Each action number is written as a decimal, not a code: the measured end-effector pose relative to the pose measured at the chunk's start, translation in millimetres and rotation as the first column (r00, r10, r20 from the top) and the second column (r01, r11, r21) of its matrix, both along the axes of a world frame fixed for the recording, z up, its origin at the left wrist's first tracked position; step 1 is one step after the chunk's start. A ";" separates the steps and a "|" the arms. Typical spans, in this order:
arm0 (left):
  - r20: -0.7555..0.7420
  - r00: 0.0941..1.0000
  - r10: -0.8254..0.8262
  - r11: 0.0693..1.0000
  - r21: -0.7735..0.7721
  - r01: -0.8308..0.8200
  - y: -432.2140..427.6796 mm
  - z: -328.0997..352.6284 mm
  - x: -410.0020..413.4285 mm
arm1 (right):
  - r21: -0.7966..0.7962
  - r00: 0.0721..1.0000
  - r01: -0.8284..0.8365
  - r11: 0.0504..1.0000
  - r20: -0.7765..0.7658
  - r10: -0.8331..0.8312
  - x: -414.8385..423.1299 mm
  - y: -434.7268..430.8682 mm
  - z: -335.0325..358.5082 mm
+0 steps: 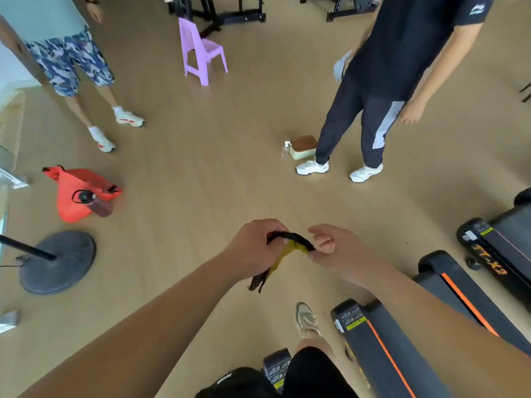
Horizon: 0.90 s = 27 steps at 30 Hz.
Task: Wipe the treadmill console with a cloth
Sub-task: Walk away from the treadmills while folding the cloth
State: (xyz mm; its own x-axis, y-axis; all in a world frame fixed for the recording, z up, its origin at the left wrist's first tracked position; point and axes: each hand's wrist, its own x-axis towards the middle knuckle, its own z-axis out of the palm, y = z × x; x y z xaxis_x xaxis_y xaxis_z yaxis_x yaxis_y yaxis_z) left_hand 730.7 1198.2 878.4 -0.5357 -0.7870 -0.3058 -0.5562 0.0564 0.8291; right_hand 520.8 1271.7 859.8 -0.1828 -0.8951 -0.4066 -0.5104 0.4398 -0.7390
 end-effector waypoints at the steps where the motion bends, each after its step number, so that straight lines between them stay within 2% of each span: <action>1: 0.000 1.000 0.008 1.000 -0.017 -0.008 -23.0 -13.5 -11.6 | 0.007 0.999 -0.046 0.999 -0.020 0.046 -11.9 -23.3 -12.7; 6: -0.021 0.994 0.104 0.995 -0.006 -0.104 -143.0 -109.9 -91.7 | -0.026 0.997 -0.054 0.998 -0.052 0.053 -94.3 -145.7 -98.2; 10: 0.005 0.997 0.073 0.997 0.033 -0.073 -242.5 -177.4 -170.5 | -0.055 0.999 0.008 0.998 -0.045 -0.010 -172.4 -244.7 -167.2; 15: 0.011 0.998 0.069 0.996 0.050 -0.070 -355.8 -172.4 -243.7 | 0.010 0.997 0.083 0.997 -0.006 -0.083 -241.6 -343.6 -173.9; 20: -0.031 0.999 0.035 0.999 0.020 -0.035 -487.6 -182.8 -314.6 | 0.061 1.000 -0.010 0.998 0.003 0.010 -297.9 -478.7 -177.5; 22: -0.057 0.998 0.006 0.999 0.040 -0.004 -550.4 -196.6 -347.4 | 0.048 0.999 -0.022 0.999 -0.043 0.024 -322.8 -540.7 -194.6; 24: -0.069 0.997 -0.033 0.999 0.038 0.036 -619.8 -215.9 -380.0 | 0.012 0.996 0.034 0.999 -0.086 -0.033 -350.8 -605.0 -216.5; 27: -0.075 0.992 -0.101 0.995 0.016 0.102 -731.5 -243.7 -431.1 | 0.049 0.987 0.156 0.987 -0.049 -0.154 -397.3 -701.1 -239.3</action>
State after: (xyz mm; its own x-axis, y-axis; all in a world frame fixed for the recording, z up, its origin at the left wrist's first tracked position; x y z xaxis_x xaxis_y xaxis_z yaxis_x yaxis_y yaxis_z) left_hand 299.6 466.8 634.7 -0.6342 -0.7216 -0.2776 -0.4858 0.0925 0.8692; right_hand 123.6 570.6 620.5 -0.3365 -0.8323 -0.4405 -0.4650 0.5536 -0.6908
